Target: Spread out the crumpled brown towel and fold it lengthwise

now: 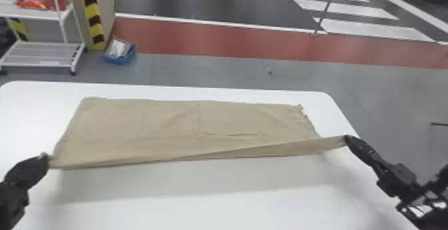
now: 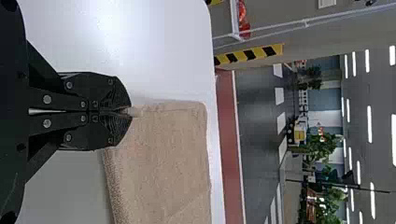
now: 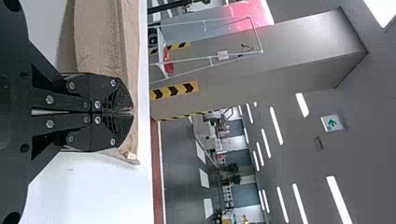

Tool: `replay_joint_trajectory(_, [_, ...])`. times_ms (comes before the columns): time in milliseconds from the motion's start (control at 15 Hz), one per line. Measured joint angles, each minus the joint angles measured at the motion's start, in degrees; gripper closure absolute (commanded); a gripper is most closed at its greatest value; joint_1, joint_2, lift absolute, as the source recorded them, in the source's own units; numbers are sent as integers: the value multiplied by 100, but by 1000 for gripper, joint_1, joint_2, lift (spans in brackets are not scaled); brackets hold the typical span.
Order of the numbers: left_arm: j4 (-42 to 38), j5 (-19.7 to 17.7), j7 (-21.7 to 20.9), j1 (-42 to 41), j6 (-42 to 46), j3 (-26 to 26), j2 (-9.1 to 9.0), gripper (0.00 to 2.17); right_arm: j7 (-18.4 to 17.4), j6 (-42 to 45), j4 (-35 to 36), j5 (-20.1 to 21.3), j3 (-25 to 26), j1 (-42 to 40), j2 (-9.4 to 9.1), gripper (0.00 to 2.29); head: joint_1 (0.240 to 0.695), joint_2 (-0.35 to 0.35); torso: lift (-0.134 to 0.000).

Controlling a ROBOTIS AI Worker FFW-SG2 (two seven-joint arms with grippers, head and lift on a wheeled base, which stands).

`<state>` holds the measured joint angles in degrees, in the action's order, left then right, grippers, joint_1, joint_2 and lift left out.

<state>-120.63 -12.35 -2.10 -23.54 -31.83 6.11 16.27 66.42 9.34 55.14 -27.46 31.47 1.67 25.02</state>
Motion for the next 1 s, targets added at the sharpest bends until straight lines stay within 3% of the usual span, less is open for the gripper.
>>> replay_joint_trajectory(400, [-1387, 27, 376, -645, -1475, 141, -154, 1173, 56, -233, 623, -245, 232, -388, -20, 1332, 695, -279, -124])
replay_joint_trajectory(600, [-1797, 19, 431, -565, -1776, 240, -171, 1173, 7, -618, 793, -333, 307, -303, 11, 1332, 695, -279, -124])
replay_joint_trajectory(800, [-1684, 25, 465, 138, -2095, 97, -181, 1170, -128, -1039, 607, 48, 326, 325, 71, 1332, 695, -273, -124])
replay_joint_trajectory(1000, [-1083, 88, 657, 1007, -2501, -303, -222, 1170, -434, -1222, 201, 493, 176, 1023, 79, 1328, 695, -265, -124])
